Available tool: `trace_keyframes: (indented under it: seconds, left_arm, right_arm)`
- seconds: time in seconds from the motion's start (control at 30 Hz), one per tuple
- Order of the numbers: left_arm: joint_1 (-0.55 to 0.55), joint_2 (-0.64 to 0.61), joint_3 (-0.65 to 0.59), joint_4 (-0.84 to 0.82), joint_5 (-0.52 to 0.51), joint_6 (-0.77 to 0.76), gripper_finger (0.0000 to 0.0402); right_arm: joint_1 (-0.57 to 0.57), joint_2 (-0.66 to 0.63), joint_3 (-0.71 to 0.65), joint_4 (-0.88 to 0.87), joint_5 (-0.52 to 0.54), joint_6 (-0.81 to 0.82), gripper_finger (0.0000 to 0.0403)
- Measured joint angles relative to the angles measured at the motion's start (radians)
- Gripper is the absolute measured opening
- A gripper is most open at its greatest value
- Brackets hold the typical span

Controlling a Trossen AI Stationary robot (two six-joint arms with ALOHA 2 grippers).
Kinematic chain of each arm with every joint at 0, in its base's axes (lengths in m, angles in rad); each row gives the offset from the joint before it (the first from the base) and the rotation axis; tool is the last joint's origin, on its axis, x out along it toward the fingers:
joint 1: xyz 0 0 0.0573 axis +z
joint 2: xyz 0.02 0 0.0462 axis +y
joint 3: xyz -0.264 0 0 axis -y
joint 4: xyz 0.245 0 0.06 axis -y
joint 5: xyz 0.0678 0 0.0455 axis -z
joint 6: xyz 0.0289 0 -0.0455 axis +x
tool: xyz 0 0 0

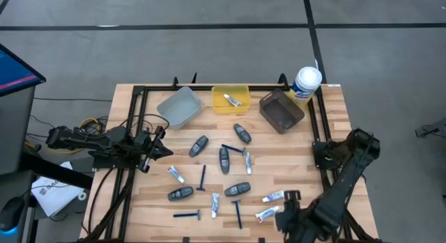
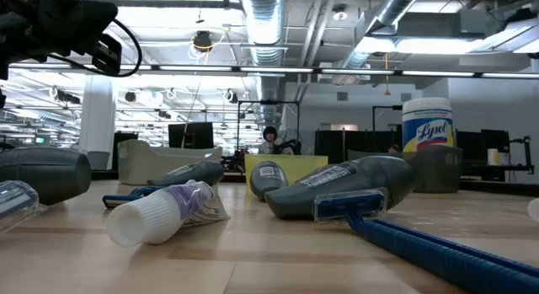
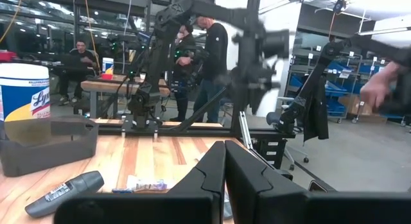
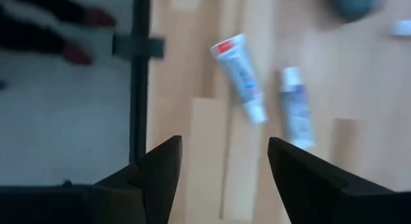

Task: Pick & Place Travel size toiletries
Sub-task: Put the white toothpaste into the yellow bin

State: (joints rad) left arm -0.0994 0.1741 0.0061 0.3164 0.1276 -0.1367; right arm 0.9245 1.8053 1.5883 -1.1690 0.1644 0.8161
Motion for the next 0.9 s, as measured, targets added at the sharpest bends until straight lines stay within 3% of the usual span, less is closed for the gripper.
trace_keyframes:
  seconds: [0.2,0.37,0.63,0.9]
  left_arm:
    - [0.000,0.000,0.000,0.000,0.000,0.000,0.0001]
    - [0.000,0.000,0.000,0.000,0.000,0.000,0.0001]
    - [0.000,0.000,0.000,0.000,0.000,0.000,0.0001]
    - [0.000,0.000,0.000,0.000,0.000,0.000,0.0001]
  right_arm:
    - [-0.022,0.000,-0.266,0.327,-0.071,-0.137,0.0223]
    - [-0.073,0.000,-0.399,0.386,-0.059,-0.215,0.0223]
    - [-0.139,0.000,-0.486,0.491,-0.063,-0.369,0.0223]
    - [-0.140,0.000,-0.550,0.579,-0.086,-0.381,0.0223]
